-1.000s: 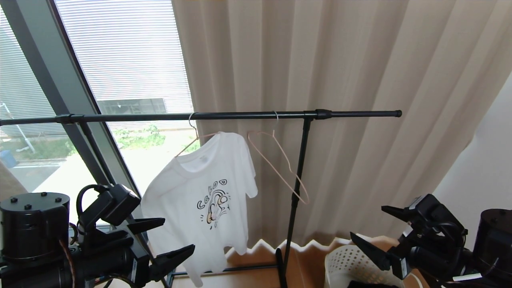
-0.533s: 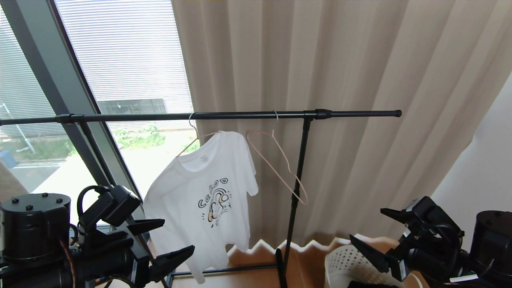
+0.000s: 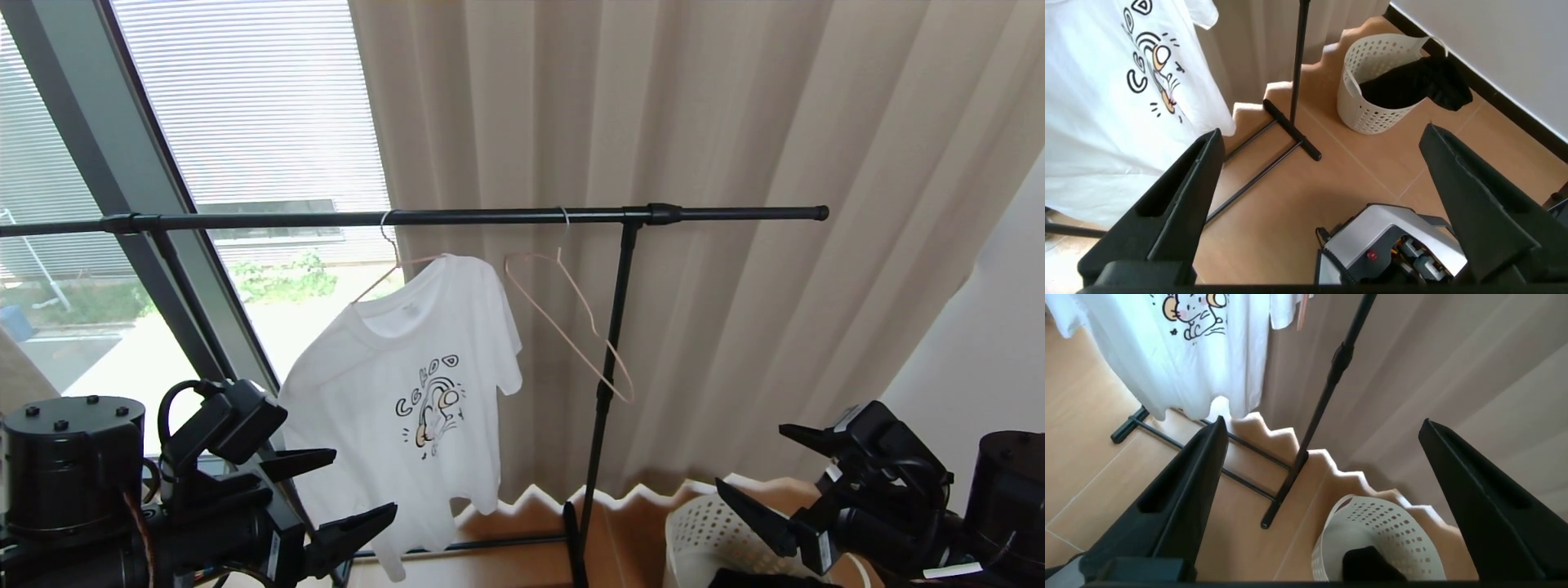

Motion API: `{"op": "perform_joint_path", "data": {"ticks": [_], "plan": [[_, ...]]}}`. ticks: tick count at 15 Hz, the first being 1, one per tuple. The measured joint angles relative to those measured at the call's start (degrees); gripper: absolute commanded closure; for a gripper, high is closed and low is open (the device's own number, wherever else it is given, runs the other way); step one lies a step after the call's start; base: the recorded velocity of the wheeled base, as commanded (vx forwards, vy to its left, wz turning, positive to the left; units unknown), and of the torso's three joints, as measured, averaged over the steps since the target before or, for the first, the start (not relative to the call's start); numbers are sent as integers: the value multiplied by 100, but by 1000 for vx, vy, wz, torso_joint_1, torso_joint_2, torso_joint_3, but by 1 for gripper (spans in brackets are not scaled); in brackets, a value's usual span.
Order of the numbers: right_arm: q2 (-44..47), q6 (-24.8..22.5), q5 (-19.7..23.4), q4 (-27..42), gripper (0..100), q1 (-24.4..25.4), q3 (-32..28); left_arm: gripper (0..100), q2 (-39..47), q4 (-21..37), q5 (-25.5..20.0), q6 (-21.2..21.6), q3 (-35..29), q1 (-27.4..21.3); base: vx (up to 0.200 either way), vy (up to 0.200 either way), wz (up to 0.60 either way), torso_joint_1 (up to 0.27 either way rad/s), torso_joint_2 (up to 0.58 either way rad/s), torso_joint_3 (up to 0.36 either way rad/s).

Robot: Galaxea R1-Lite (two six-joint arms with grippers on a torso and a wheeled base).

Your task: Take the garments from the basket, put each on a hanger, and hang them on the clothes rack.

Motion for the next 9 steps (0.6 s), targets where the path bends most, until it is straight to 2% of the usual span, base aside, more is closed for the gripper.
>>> {"op": "perform_joint_path", "data": {"ticks": [9], "plan": [[-72,-1,-5,2,0,-9,5,0,6,0,-2,0,41,-11,0,0,0,-149,345,191]]}}
